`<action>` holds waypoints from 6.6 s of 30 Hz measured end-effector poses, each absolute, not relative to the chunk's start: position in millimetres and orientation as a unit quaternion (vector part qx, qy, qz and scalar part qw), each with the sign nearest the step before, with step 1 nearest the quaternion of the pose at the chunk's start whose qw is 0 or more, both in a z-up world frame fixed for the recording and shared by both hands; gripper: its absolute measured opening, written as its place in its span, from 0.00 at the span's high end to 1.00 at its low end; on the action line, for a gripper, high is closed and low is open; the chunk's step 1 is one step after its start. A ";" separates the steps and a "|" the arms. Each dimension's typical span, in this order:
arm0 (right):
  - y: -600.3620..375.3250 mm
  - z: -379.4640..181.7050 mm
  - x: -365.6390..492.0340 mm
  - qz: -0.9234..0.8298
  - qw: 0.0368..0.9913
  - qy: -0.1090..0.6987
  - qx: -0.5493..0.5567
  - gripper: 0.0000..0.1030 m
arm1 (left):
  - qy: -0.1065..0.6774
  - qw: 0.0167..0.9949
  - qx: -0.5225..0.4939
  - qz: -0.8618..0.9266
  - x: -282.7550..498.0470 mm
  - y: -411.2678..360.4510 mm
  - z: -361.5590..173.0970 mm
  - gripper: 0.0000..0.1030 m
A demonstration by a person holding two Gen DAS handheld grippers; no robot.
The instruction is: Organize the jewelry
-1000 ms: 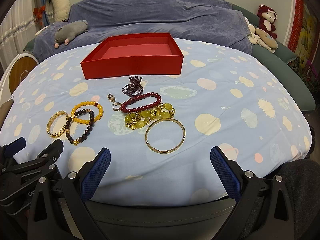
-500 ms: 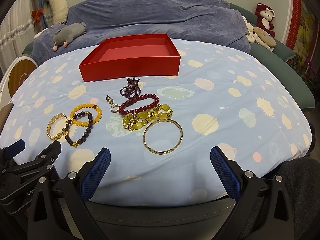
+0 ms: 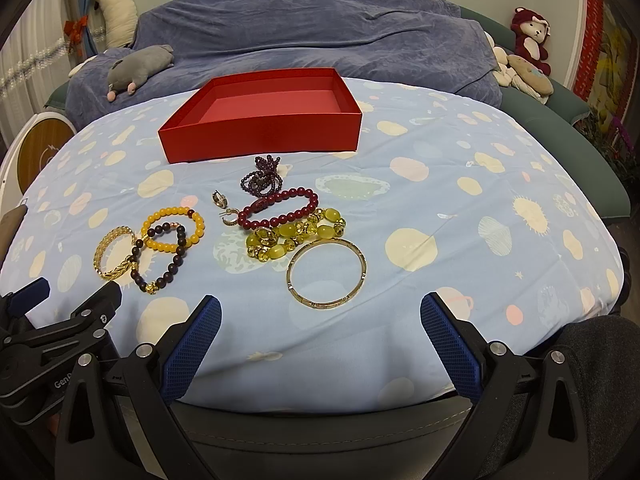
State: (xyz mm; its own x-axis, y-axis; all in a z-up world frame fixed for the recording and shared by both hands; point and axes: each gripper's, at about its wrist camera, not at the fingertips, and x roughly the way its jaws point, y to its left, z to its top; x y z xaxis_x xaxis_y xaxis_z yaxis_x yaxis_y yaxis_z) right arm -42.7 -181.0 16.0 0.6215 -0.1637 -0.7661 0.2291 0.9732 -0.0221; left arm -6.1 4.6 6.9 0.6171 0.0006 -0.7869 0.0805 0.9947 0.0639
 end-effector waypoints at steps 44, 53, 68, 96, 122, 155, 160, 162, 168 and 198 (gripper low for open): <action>-212.4 20.1 -25.3 -0.126 0.892 0.427 0.077 0.07 | 0.466 0.884 -0.033 0.018 30.6 51.3 6.7 0.08; -211.8 13.5 -13.1 -0.120 0.888 0.439 0.074 0.07 | 0.500 0.866 0.003 0.000 52.3 40.3 -14.1 0.23; -215.6 9.4 -11.6 -0.118 0.885 0.443 0.087 0.07 | 0.496 0.867 -0.003 -0.048 45.3 25.5 -9.0 0.18; -214.7 9.6 1.0 -0.101 0.882 0.451 0.090 0.07 | 0.480 0.875 0.021 -0.060 59.2 16.8 -4.0 0.53; -184.5 -13.5 117.8 -0.006 0.870 0.487 0.081 0.76 | 0.483 0.874 0.004 -0.052 106.5 15.0 -1.7 0.53; -214.5 25.2 76.9 0.008 0.877 0.459 0.143 0.95 | 0.482 0.874 -0.020 -0.062 115.6 6.0 1.0 0.26; -212.2 22.2 86.3 0.010 0.875 0.463 0.141 0.95 | 0.492 0.868 0.009 -0.061 129.8 -5.5 -14.4 0.36; -211.7 21.7 89.3 0.010 0.875 0.464 0.141 0.95 | 0.490 0.869 0.015 -0.065 131.0 -7.5 -14.8 0.45; -209.7 24.7 92.6 0.012 0.876 0.461 0.140 0.95 | 0.492 0.868 0.005 -0.069 129.4 -4.6 -11.2 0.48; -262.4 52.6 324.3 0.046 0.889 0.441 0.118 0.95 | 0.464 0.873 0.019 -0.150 343.7 -98.3 52.8 0.48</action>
State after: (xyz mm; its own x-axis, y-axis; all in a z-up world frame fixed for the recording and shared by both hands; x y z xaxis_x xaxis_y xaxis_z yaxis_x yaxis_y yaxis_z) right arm 324.3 -262.4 52.6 0.6071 0.1855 -0.7727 0.0224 0.9680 0.2500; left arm 343.7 -98.3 52.8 0.5242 -0.2442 -0.8158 0.2801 0.9542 -0.1057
